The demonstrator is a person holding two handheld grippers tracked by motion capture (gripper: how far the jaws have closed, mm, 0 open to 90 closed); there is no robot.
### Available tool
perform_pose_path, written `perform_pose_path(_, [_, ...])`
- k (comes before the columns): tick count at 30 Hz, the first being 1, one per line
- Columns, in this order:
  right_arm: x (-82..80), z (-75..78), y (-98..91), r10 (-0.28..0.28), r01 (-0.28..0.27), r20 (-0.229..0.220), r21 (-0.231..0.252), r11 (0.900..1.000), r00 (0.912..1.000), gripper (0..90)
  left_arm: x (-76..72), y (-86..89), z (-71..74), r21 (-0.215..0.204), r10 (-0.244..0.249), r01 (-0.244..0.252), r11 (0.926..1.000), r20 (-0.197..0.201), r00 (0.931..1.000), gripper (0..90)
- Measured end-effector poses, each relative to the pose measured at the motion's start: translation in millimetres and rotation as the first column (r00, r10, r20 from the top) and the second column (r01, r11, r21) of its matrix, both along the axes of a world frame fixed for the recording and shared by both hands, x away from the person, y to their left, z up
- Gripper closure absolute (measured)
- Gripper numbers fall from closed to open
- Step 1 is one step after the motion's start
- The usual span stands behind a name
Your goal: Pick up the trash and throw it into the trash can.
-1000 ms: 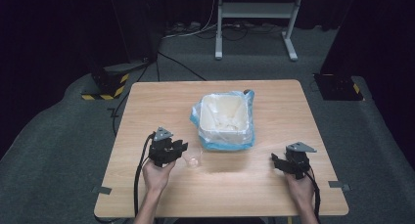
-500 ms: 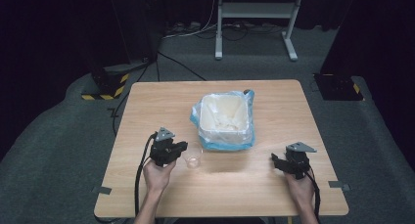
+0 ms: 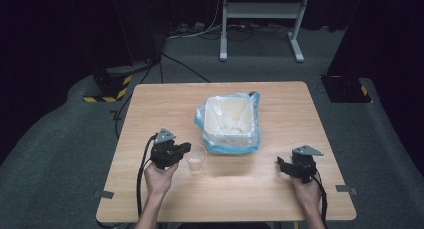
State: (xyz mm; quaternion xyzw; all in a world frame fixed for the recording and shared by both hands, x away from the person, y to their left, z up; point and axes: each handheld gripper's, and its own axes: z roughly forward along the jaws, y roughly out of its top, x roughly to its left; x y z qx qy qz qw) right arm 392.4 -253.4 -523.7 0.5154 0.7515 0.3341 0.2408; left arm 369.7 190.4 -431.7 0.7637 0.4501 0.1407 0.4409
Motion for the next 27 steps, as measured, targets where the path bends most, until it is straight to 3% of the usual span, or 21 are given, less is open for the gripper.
perform_pose_path(12, [0.0,0.0,0.0,0.000,0.000,0.000,0.000,1.0000,1.0000,34.5,-2.5,6.6,24.6,-0.049,-0.019,0.020,0.9986,0.018,0.9997,85.0])
perform_pose_path(27, [0.0,0.0,0.0,0.000,0.000,0.000,0.000,1.0000,1.0000,34.5,5.8,12.5,63.1,-0.104,-0.040,0.045,0.9936,0.049,0.9980,85.1])
